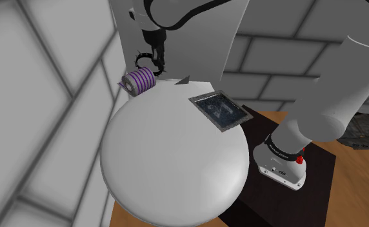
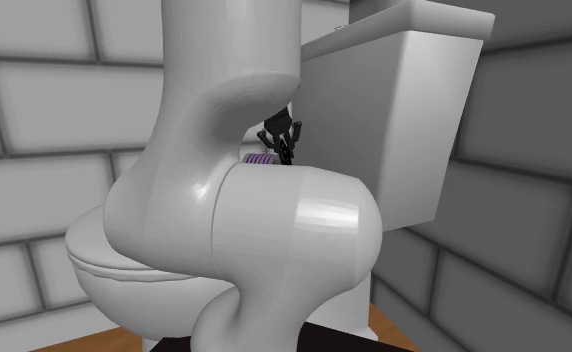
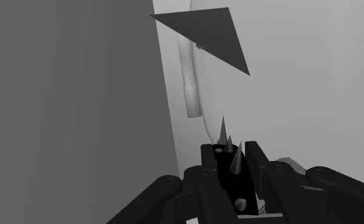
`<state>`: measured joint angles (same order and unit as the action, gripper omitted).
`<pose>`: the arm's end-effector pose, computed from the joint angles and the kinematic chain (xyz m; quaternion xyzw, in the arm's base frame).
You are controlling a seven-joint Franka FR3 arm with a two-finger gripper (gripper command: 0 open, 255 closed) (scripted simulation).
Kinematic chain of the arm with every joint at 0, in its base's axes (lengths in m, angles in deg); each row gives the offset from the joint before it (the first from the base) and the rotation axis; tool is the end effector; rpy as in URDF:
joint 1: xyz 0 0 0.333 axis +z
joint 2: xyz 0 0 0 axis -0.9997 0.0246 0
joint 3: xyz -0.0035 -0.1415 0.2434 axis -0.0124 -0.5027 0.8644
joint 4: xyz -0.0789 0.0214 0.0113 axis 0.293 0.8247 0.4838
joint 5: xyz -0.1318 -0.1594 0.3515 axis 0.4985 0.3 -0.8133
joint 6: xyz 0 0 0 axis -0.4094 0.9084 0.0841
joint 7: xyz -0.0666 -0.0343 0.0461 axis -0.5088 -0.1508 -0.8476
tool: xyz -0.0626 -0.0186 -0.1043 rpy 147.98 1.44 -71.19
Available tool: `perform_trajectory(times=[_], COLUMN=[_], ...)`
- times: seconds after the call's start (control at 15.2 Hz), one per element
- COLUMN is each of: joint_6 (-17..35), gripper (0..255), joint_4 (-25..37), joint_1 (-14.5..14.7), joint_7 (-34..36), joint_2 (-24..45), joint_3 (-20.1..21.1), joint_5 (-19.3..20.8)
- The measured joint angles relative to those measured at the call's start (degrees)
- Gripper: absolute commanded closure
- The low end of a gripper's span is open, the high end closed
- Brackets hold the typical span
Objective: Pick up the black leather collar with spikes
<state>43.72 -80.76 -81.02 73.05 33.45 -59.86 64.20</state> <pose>0.5439 0.1921 0.3923 0.9357 0.3289 -0.0207 0.1262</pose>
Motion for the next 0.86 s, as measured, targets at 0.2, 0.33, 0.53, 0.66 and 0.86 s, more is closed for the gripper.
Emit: perform_trajectory(times=[0.2, 0.33, 0.53, 0.66, 0.86], joint_6=[-1.89, -3.18, -5.4, -6.89, -8.77], gripper=[255, 255, 255, 255, 255], joint_4=[1.35, 2.41, 4.42, 5.72, 7.38], joint_1=[0.04, 0.0, 0.12, 0.11, 0.13], joint_7=[-0.53, -1.02, -1.44, -1.9, -2.4], joint_2=[-0.62, -0.95, -1.19, -1.46, -1.75], joint_3=[0.06, 0.04, 0.16, 0.15, 0.17], joint_5=[-0.36, -0.56, -0.82, -1.0, -1.19])
